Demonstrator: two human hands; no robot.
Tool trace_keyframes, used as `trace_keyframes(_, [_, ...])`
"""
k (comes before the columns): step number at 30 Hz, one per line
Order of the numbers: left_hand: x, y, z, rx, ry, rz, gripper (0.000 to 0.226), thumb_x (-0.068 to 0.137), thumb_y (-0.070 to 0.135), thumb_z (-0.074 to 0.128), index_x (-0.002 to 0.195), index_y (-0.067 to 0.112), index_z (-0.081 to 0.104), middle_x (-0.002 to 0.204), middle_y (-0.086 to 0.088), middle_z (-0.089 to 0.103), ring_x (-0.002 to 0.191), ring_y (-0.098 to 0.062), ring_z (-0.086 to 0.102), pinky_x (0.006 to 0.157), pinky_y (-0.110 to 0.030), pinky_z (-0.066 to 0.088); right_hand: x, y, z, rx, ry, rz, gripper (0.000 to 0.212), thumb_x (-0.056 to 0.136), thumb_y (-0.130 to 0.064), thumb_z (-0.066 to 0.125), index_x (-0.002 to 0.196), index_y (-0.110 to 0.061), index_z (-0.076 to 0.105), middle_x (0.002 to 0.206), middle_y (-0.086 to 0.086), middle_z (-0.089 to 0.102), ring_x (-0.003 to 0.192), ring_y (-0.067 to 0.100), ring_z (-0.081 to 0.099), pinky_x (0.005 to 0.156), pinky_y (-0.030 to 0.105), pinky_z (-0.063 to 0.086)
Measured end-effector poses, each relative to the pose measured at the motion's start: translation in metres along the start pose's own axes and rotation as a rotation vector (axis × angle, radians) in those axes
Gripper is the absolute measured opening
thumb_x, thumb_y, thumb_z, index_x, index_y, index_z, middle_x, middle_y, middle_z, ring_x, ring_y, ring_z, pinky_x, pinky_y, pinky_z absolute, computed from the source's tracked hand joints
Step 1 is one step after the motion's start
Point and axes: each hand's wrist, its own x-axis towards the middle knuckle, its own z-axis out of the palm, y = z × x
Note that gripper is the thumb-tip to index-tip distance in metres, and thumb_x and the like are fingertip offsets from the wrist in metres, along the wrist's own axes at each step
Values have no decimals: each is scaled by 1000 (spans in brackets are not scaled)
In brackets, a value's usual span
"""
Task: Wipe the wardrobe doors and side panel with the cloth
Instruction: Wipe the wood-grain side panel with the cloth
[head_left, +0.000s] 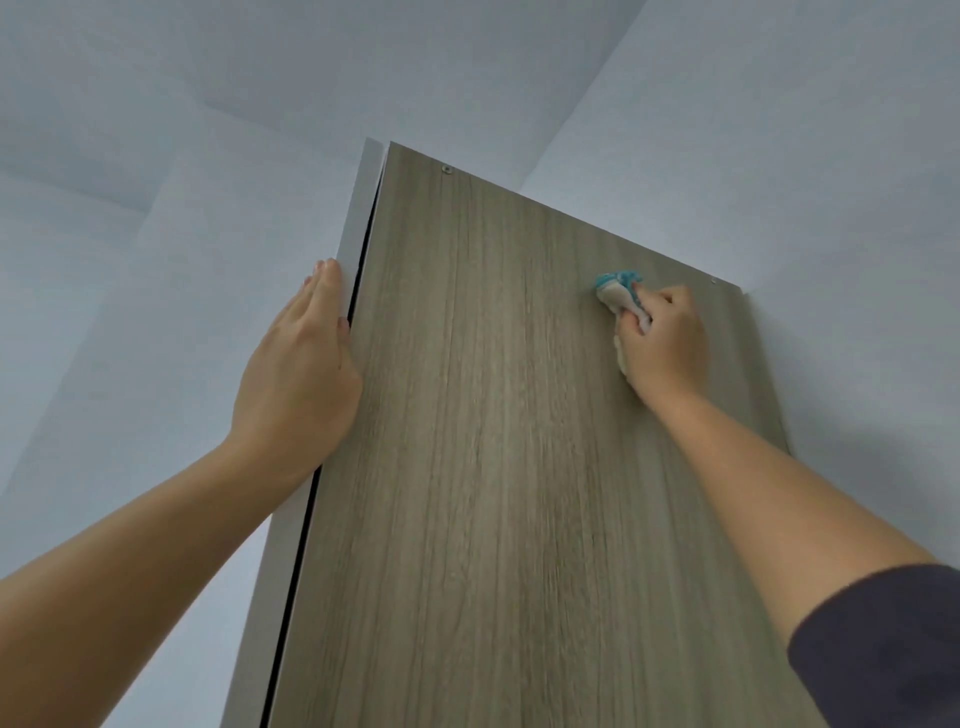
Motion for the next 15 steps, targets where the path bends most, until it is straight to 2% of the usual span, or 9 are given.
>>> trace_keyframes(5, [-2, 3, 0, 29, -3, -14, 34, 101, 7, 27, 134, 4, 35, 134, -21, 50, 125, -40, 44, 100, -53, 39, 5, 57, -14, -98, -2, 150, 20, 93, -16, 52, 96, -1, 63, 108, 20, 50, 87, 35, 55, 66, 30, 30])
trace_keyframes(10, [-4, 7, 0, 37, 11, -18, 33, 100, 6, 27, 132, 4, 37, 133, -20, 50, 123, -40, 44, 98, -50, 39, -2, 106, -34, -249, -21, 273, 25, 95, -19, 48, 104, -1, 62, 115, 24, 47, 91, 41, 56, 75, 38, 41])
trace_keyframes(13, [-3, 7, 0, 33, 20, -15, 39, 101, 7, 28, 140, 8, 34, 141, -15, 48, 127, -36, 43, 99, -44, 38, -3, 118, -37, -304, -19, 342, 28, 97, -21, 45, 111, -4, 62, 117, 24, 45, 94, 42, 56, 81, 42, 44])
trace_keyframes(15, [-3, 6, 0, 22, 25, -9, 39, 101, 7, 28, 139, 8, 35, 138, -14, 50, 123, -36, 45, 91, -38, 37, -3, 120, -38, -340, -18, 397, 31, 98, -24, 43, 118, -7, 61, 119, 23, 44, 97, 43, 56, 83, 43, 45])
